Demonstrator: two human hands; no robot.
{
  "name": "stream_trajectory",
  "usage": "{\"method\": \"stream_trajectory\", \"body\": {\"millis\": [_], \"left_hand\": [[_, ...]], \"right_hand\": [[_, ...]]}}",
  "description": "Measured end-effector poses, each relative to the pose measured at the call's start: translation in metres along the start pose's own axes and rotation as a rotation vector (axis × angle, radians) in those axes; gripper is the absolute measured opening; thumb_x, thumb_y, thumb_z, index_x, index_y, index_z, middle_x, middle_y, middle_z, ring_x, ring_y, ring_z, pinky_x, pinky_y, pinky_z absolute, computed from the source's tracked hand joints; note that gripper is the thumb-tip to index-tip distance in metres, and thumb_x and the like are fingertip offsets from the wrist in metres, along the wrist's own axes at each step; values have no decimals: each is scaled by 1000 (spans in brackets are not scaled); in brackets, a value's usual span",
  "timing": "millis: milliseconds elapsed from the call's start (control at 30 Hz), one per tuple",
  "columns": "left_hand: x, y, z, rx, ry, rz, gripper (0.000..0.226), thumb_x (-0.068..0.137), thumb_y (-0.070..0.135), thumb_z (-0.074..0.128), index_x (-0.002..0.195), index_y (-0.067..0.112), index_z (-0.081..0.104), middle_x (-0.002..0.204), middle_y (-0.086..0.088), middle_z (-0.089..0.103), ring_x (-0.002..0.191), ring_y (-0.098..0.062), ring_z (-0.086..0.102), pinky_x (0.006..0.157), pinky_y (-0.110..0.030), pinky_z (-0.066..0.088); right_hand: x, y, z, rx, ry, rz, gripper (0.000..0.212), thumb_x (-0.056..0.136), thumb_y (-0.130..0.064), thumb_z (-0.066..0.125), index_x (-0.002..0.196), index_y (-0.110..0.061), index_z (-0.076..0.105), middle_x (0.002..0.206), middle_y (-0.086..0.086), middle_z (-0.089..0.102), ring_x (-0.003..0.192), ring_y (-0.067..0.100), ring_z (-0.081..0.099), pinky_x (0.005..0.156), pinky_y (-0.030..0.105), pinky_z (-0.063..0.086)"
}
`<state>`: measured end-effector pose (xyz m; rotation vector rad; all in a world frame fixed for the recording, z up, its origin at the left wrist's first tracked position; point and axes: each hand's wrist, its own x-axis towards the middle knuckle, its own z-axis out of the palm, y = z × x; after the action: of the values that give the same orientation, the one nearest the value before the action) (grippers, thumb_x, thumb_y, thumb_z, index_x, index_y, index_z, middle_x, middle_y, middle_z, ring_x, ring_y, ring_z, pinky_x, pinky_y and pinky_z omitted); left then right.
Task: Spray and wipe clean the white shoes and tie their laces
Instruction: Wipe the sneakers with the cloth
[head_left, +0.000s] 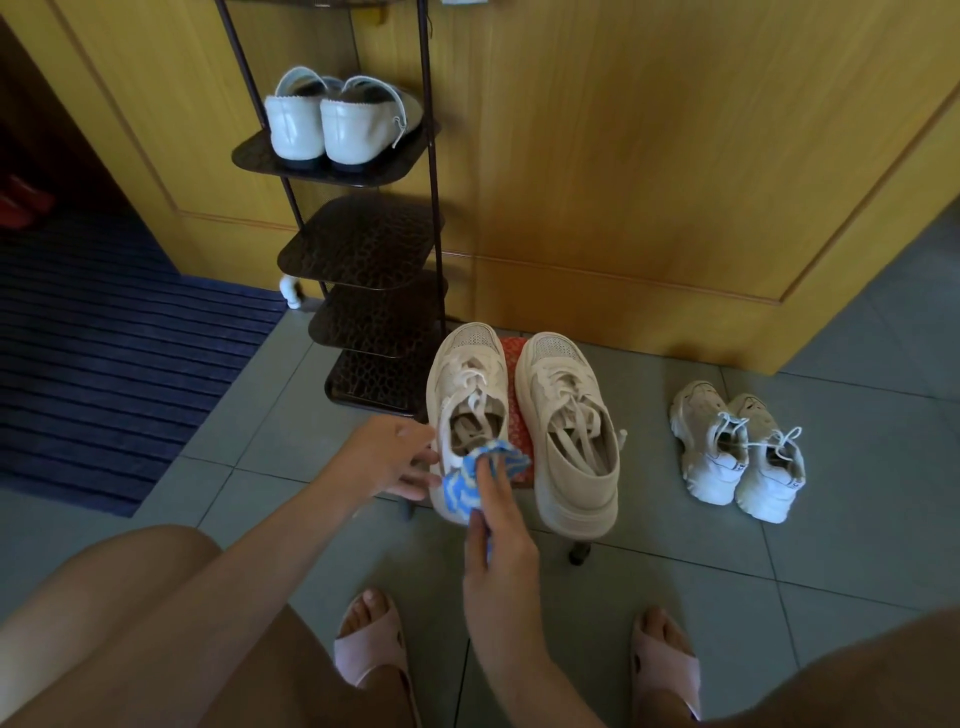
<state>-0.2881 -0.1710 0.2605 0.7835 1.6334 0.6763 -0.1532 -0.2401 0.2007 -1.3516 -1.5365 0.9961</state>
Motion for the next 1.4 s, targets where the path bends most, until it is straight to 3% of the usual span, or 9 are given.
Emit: {"method": "stream_trajectory", "body": {"millis": [100,267,667,767,833,933,1067,1167,1400], "left_hand": [[-5,-3,3,-31,-13,19,12,96,15,49,96,11,60,87,-9,63,70,-22,63,55,-24,56],[-5,-9,4,-11,14,67,16,96,12,48,89,13,63,82,-10,66,68,-19,66,56,-21,57],[-4,-15,5,-19,-4,103,14,98,11,44,105,13,56,93,-5,63,74,-15,63,60,-23,53],[-17,-26,8,-121,27,48,17,96,5,44,92,16,56,95,-6,61,73,-16,60,63,-27,47],[-29,-42,12,-122,97,102,17,95,9,48,96,21,59,95,0,62,83,-15,60,68,-29,47],[-54,-65,27,-187,101,218,19,94,21,52,110,26,61,105,5,66,93,-12,65,74,-29,54],[-60,-76,45,-286,117,288,30,90,20,56,120,24,56,110,5,67,98,-7,65,81,-19,54],[-52,-79,45,-325,291,332,22,88,14,60,109,19,63,100,-2,71,90,-14,67,80,-28,54],[-27,-83,51,-533,621,324,11,90,18,59,96,15,67,89,-4,71,83,-17,68,70,-26,55]], "right_hand": [[-5,14,13,-174,-21,-90,70,93,7,45,144,-26,9,149,-23,9,122,-32,1,94,-8,19],[-17,31,13,-208,-77,-127,90,90,10,45,140,-55,7,151,-28,11,123,-30,12,94,-6,24],[-23,49,-10,-163,-246,67,60,92,8,45,144,-20,33,146,-22,23,127,-24,21,102,0,23],[-23,40,-16,16,-234,304,47,95,0,47,136,-22,49,87,-9,67,77,-3,59,70,11,44],[-21,32,-22,89,-209,341,41,95,-4,49,130,-24,55,60,2,56,54,4,51,59,16,42],[-15,7,-27,275,-211,303,37,95,-9,51,130,-20,56,102,20,69,96,27,66,87,37,53],[-3,-17,-18,407,-391,240,40,98,0,39,123,-27,55,123,-7,60,113,11,59,85,21,52],[9,-24,-22,385,-500,165,46,96,5,38,125,-28,51,130,-2,57,120,14,55,99,32,47],[53,-22,-46,-347,-188,-218,36,87,-16,64,121,-26,62,126,-10,57,117,7,45,101,29,40]]}}
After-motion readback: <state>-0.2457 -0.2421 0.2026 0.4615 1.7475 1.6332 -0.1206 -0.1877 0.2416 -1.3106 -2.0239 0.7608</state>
